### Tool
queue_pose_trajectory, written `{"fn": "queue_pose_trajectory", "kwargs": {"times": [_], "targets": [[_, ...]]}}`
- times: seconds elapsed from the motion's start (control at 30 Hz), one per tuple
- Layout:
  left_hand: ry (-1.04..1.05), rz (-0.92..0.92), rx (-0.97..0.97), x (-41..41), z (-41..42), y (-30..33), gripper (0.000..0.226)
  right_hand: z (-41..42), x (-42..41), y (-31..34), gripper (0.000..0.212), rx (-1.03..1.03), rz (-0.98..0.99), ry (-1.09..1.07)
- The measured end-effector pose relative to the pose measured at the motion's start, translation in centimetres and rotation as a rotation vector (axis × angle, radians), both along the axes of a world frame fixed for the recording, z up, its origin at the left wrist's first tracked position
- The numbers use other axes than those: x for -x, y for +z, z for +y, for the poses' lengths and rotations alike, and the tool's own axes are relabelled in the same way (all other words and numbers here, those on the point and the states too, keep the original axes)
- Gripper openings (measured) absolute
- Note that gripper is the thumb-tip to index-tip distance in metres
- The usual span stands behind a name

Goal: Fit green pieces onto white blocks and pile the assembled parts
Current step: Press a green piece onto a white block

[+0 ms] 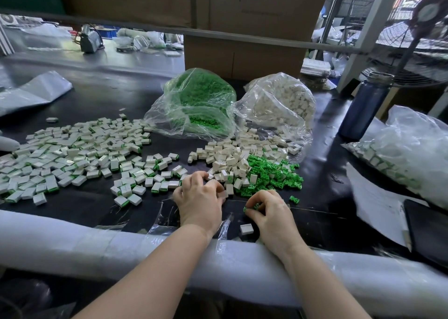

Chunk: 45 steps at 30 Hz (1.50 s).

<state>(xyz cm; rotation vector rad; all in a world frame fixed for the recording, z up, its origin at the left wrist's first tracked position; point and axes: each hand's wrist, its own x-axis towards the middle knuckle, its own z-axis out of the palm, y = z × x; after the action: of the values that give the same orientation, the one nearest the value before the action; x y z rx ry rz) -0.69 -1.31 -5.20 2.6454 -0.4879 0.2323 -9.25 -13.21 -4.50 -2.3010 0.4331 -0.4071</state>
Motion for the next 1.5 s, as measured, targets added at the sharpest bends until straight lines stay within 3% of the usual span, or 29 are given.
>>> {"fn": "queue_pose_trajectory", "kwargs": {"times": [0.13,0.23,0.37,0.57,1.1,1.33,1.5], "targets": [[-0.185,0.003,0.280,0.5,0.1,0.4,0.007,-0.1,0.1,-0.1,0.024,-0.100,-0.137,-0.011],[-0.345,0.220,0.549,1.0,0.2,0.9,0.013,-0.2,0.2,0.0,0.023,-0.169,-0.214,-0.012],[-0.407,0.434,0.693,1.1,0.3,1.2,0.013,-0.3,0.3,0.2,0.020,-0.300,-0.282,-0.005],[-0.469,0.529,0.683,1.3,0.3,1.3,0.013,-0.4,0.4,0.4,0.021,-0.357,-0.309,0.036],[-0.486,0.552,0.763,1.1,0.7,1.1,0.017,-0.4,0.4,0.3,0.018,-0.355,-0.277,0.008],[-0.463,0.549,0.761,1.0,0.5,1.2,0.002,-0.4,0.4,0.3,0.015,-0.390,-0.277,0.011],[-0.465,0.577,0.766,1.1,0.7,1.4,0.007,-0.2,0.4,0.4,0.014,-0.374,-0.247,0.026]]}}
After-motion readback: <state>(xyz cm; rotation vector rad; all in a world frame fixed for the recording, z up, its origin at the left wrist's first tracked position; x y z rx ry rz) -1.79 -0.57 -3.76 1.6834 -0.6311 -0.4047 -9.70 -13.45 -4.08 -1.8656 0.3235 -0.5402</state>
